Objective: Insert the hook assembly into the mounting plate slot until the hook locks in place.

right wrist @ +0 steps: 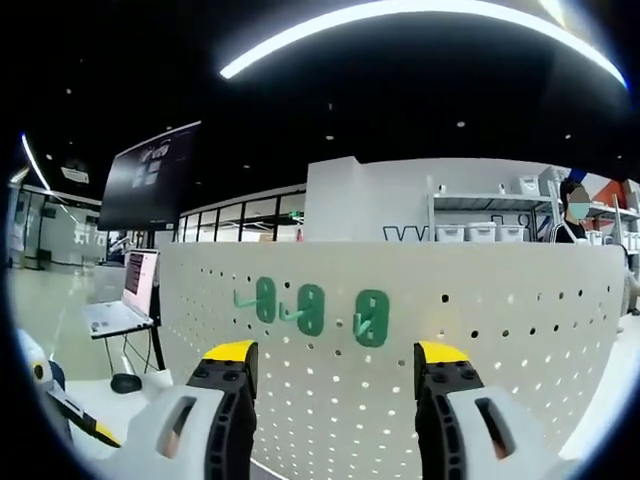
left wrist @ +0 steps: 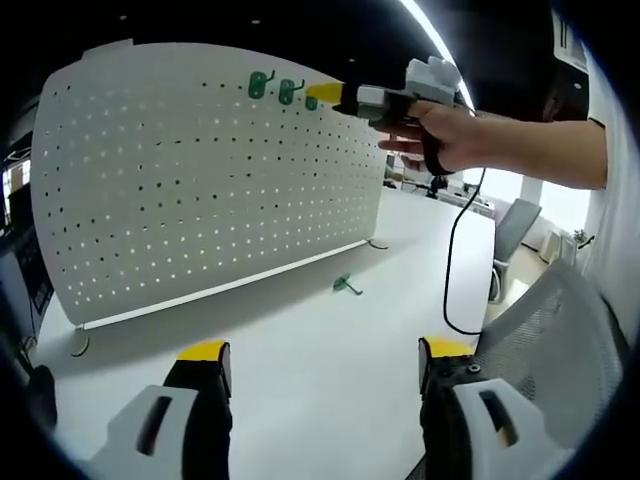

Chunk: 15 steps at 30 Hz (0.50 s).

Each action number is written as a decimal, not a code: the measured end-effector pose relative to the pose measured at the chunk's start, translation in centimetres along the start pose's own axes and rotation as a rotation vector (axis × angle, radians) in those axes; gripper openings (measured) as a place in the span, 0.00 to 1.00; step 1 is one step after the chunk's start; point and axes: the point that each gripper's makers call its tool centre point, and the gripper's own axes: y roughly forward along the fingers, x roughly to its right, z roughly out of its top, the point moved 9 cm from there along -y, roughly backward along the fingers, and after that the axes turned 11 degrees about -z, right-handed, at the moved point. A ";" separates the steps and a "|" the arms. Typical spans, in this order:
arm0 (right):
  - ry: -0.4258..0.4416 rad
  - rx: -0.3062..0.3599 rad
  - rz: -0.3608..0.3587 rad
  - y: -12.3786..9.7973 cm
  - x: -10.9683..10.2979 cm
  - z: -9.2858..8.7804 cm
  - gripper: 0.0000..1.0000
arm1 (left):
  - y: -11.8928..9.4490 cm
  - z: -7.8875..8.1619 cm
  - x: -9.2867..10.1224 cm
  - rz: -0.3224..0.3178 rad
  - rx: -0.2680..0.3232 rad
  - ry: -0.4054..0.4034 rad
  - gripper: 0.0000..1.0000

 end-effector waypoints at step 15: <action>0.013 -0.047 0.078 -2.6 0.1 -1.8 0.62 | 0.3 -0.2 0.3 -0.013 -0.020 0.015 0.79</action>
